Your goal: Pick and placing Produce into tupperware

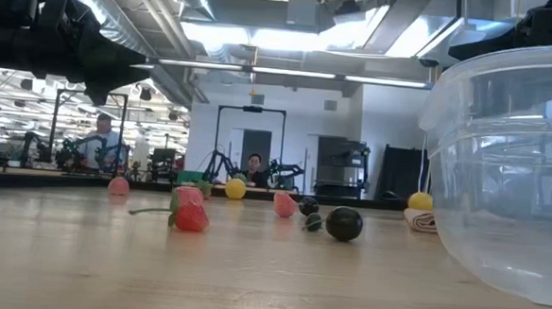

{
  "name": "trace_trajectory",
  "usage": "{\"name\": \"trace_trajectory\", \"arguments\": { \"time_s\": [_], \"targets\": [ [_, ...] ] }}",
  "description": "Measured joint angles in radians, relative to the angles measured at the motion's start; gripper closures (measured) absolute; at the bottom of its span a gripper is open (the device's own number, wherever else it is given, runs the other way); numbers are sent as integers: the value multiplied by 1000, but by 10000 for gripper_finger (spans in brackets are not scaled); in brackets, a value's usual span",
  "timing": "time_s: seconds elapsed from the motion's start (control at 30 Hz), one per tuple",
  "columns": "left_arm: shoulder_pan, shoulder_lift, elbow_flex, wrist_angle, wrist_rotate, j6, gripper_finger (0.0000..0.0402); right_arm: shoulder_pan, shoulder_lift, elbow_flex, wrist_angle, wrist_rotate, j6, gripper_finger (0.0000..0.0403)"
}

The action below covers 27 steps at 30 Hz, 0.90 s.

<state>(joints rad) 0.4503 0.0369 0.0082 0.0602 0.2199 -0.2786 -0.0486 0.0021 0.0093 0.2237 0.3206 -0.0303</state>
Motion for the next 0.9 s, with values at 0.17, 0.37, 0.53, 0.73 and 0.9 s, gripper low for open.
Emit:
{"name": "trace_trajectory", "arguments": {
  "time_s": [0.17, 0.37, 0.53, 0.73, 0.9],
  "targets": [
    [0, 0, 0, 0, 0, 0, 237, 0, 0, 0, 0, 0, 0, 85],
    [0, 0, 0, 0, 0, 0, 237, 0, 0, 0, 0, 0, 0, 85],
    [0, 0, 0, 0, 0, 0, 237, 0, 0, 0, 0, 0, 5, 85],
    [0, 0, 0, 0, 0, 0, 237, 0, 0, 0, 6, 0, 109, 85],
    [0, 0, 0, 0, 0, 0, 237, 0, 0, 0, 11, 0, 156, 85]
  ]
}}
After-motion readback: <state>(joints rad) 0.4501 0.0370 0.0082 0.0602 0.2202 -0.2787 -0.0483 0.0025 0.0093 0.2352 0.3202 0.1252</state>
